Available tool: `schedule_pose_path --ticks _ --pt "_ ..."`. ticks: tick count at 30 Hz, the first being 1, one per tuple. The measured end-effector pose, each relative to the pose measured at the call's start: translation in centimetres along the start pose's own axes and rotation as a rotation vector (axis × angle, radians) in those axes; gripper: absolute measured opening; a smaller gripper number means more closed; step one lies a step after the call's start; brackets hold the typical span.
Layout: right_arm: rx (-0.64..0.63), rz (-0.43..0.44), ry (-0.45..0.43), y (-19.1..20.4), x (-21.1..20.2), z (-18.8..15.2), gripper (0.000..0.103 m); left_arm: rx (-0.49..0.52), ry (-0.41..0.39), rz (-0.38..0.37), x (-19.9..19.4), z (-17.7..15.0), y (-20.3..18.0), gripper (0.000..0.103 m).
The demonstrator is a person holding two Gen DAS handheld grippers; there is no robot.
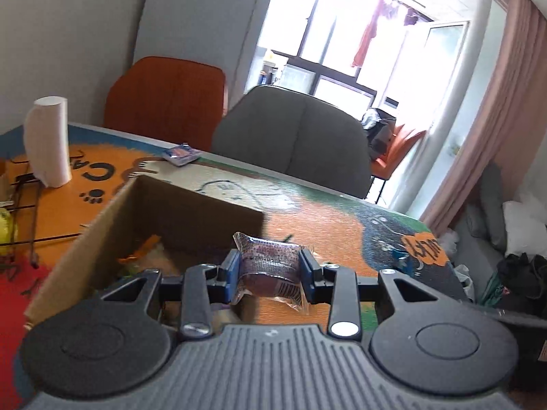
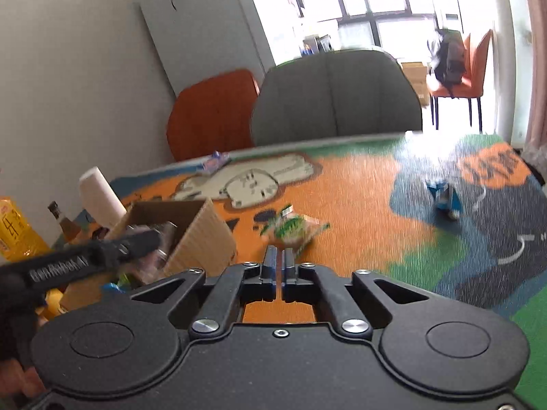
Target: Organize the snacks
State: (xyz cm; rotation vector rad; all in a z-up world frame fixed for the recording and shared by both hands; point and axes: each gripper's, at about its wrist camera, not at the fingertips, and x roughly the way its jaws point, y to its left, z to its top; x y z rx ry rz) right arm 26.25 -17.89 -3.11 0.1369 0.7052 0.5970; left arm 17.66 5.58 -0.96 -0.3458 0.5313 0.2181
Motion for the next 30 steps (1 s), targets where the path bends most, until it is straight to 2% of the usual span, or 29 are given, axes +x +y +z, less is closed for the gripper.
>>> schedule_pose_path --ticks 1,3,6,12,17,27,30 --pt "0.006 -0.002 0.014 -0.1 0.2 -0.3 0.014 -0.004 0.0 0.008 -0.1 0.1 0.5 0.036" --pt "0.003 0.008 0.038 0.0 0.4 -1.0 0.015 -0.015 0.002 0.024 -0.3 0.0 1.5 0.036" --pt "0.014 0.041 0.089 0.2 0.8 -2.3 0.025 -0.017 0.007 0.048 -0.6 -0.2 2.7 0.036" --pt "0.002 0.057 0.148 1.4 1.6 -4.6 0.029 -0.016 0.04 0.075 -0.6 -0.7 4.0 0.037" --pt "-0.008 0.071 0.18 2.5 2.0 -5.8 0.037 -0.035 0.026 0.09 -1.5 -0.7 4.9 0.049" --pt "-0.029 0.067 0.255 4.2 3.5 -8.3 0.038 -0.047 0.018 0.107 -3.0 -1.2 6.6 0.059" --pt "-0.048 0.053 0.251 4.8 3.7 -8.9 0.037 -0.044 0.017 0.106 -3.3 -1.6 7.0 0.061"
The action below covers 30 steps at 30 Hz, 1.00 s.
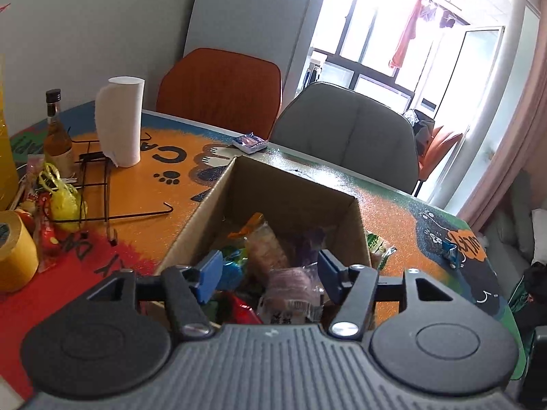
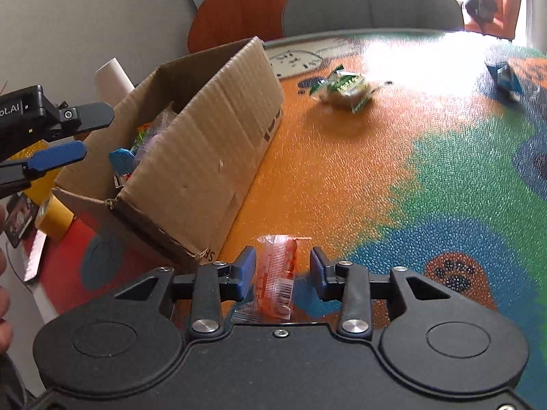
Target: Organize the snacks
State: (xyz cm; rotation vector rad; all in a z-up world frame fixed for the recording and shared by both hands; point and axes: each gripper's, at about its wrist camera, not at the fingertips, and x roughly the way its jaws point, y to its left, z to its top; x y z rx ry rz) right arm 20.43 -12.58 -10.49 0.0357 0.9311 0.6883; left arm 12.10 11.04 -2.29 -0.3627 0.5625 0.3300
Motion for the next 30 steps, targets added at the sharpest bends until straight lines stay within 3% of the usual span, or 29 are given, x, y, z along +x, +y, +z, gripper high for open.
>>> schedule_pose_path --ticks 2,5,16,30 --pt "-0.017 -0.026 -0.006 0.4 0.0 -0.2 0.025 -0.002 -0.002 -0.009 -0.2 -0.2 0.2 0.063" --pt "-0.013 -0.028 -0.005 0.2 0.1 -0.2 0.019 0.01 -0.004 -0.016 -0.4 -0.4 0.3 0.066" --pt "-0.015 -0.058 -0.117 0.5 -2.7 2.7 0.017 -0.008 -0.011 -0.028 -0.2 -0.2 1.0 0.068" --pt "-0.101 -0.004 -0.247 5.8 -6.1 7.6 0.017 -0.039 -0.027 -0.025 -0.8 0.9 2.9 0.068"
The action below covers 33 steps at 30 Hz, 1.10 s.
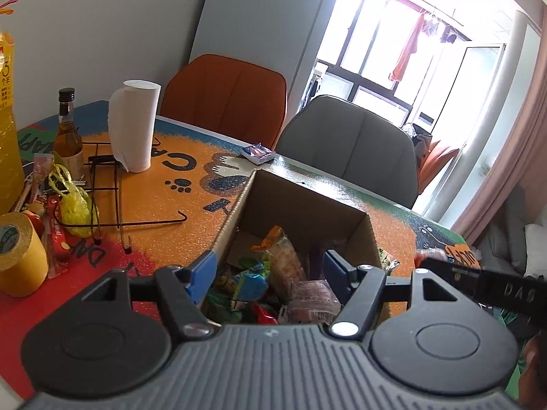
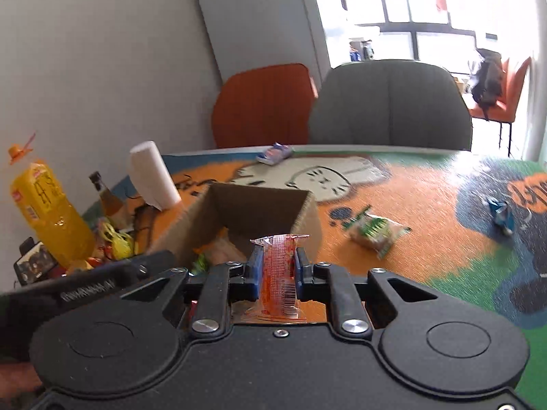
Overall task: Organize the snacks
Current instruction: 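Lower the orange packet into the box and open the right gripper, then move the left gripper to the green packet while the right gripper moves to the blue candy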
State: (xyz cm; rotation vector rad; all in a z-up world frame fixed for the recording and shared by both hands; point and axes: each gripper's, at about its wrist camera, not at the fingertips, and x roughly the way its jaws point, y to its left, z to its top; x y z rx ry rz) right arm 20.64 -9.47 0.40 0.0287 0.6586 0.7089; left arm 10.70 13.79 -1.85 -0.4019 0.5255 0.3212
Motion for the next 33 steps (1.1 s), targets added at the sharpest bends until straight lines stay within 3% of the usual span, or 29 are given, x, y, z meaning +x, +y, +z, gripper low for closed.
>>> schedule_pose_path --ticks 6,9,16,24,26,33 --pt "-0.019 0.042 0.005 1.9 0.1 0.5 0.017 -0.009 0.012 -0.013 0.0 0.2 0.7 0.068" --pt "-0.004 0.084 0.019 2.4 0.4 0.6 0.026 -0.008 0.015 -0.016 0.0 0.2 0.7 0.07" --pt "0.024 0.029 0.002 1.0 -0.3 0.7 0.035 -0.007 0.016 -0.025 -0.1 0.2 0.2 0.075" --pt "0.046 -0.033 -0.006 -2.3 -1.1 -0.3 0.055 0.009 0.024 -0.03 0.3 0.1 -2.1 0.089" --pt "0.045 -0.048 -0.015 -3.1 -1.4 -0.5 0.067 0.008 0.025 -0.037 0.3 0.0 -2.7 0.093" --pt "0.075 -0.068 -0.028 -6.4 -2.7 -1.0 0.087 0.04 0.054 -0.042 0.9 -0.6 -5.4 0.096"
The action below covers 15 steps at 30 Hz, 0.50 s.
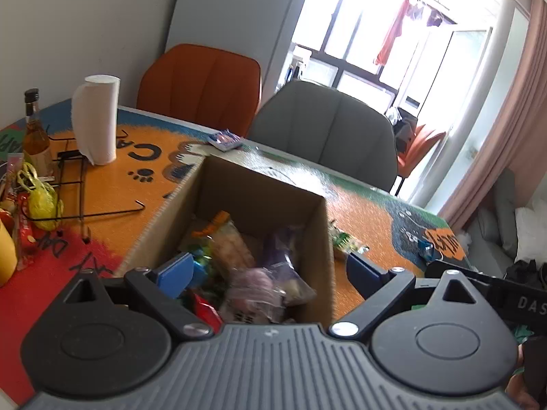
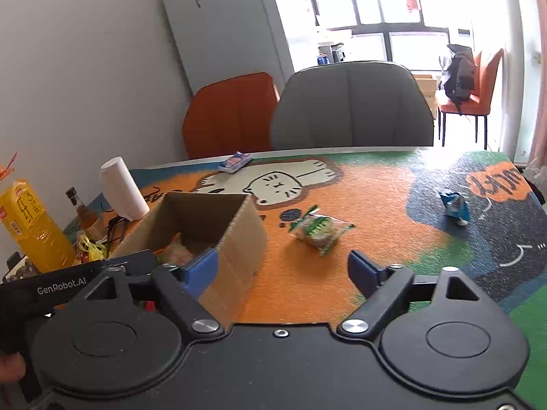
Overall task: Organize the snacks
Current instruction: 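Move the left gripper to the green packet while the right gripper moves to the blue candy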
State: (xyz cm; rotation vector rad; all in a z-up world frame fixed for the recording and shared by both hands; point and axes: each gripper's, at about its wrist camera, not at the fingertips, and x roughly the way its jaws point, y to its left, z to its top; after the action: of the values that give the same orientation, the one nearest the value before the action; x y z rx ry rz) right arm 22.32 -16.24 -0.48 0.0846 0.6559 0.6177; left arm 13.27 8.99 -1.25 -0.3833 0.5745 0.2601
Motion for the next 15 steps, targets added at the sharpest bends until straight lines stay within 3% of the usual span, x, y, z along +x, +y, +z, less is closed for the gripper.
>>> schedule_pose_path --ticks 2,5,15 --pt "0.011 -0.011 -0.007 -1.0 -0.4 -0.1 0.096 0.014 0.007 -0.006 0.2 -0.2 -0.8 0.096" --pt "0.025 -0.027 -0.014 -2.4 -0.9 -0.3 0.1 0.036 0.015 -0.008 0.4 -0.4 -2.2 0.097" --pt "0.069 -0.083 -0.044 -6.6 -2.2 -0.6 0.103 0.091 0.037 -0.059 1.2 -1.1 -6.5 0.103"
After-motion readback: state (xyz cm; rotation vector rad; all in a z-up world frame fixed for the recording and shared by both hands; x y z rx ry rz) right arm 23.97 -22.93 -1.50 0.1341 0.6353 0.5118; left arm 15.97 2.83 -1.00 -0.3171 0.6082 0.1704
